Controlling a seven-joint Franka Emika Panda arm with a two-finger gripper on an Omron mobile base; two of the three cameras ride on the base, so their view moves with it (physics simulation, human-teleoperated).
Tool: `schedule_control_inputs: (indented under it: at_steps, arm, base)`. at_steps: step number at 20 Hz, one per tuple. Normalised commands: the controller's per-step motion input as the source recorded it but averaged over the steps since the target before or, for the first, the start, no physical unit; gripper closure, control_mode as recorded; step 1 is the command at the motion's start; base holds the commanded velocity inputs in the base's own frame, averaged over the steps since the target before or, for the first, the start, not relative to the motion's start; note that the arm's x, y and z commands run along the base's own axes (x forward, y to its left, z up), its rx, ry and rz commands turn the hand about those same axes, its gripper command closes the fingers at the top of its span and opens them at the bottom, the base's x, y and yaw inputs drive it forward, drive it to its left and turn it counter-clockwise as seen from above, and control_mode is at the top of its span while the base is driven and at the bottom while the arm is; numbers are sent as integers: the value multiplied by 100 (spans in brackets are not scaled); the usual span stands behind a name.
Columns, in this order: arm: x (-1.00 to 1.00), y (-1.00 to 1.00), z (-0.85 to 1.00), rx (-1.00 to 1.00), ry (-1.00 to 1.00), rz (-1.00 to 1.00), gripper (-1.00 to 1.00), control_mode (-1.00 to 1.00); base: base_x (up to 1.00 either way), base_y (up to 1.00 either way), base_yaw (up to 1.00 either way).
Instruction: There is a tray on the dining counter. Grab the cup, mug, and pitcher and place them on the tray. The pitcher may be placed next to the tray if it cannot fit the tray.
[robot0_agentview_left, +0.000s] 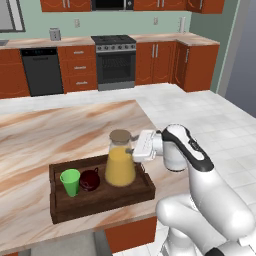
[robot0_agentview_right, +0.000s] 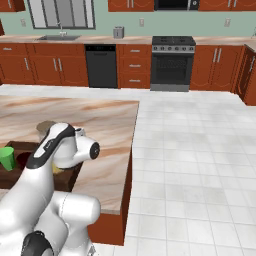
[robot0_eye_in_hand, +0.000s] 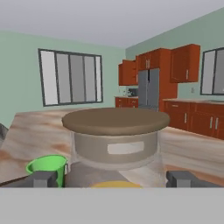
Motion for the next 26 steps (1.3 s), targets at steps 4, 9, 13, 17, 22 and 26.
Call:
schedule_control_inputs:
  at_steps: [4,9,13,17,22,26]
  arm:
    - [-1,-59,-11,0,0,2,-100,-100]
    - [-6,-50,-14,0,0,4,-100,-100]
    - [-33,-45,2,0,1,1,-100,-100]
    - [-39,-28,36,0,10,-1,-100,-100]
    - [-21,0,61,0,24,-14,-100,-100]
    - [-33,0,42,0,24,-21,-100,-100]
  base:
    - [0,0,0]
    - [0,0,0]
    - [0,0,0]
    - [0,0,0]
    - [0,0,0]
    - [0,0,0]
